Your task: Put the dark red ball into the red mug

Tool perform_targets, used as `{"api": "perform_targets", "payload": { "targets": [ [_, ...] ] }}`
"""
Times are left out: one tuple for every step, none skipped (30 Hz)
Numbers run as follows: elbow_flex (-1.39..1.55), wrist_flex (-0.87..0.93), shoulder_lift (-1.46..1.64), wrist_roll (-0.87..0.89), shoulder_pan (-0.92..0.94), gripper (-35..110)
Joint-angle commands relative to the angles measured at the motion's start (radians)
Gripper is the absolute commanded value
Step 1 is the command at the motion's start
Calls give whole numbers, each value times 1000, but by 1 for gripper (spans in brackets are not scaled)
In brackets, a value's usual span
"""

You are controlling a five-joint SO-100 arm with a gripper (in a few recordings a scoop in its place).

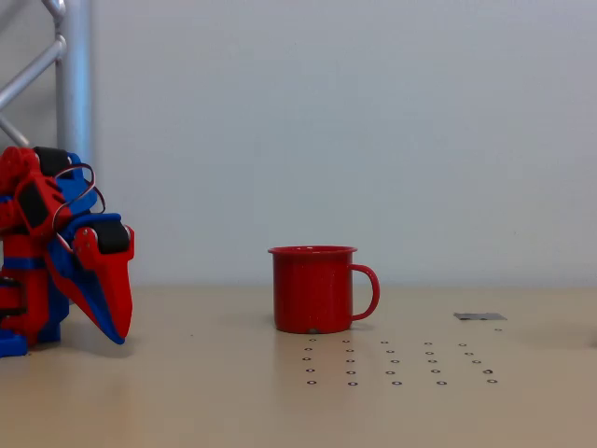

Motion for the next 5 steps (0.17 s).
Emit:
{"api": "perform_targets", "payload": {
  "targets": [
    [18,3,75,-14,-6,-2],
    [18,3,75,-14,-6,-2],
    [18,3,75,-14,-6,-2],
    [18,3,75,-15,-6,-2],
    [18,3,75,-15,-6,-2]
  ]
}}
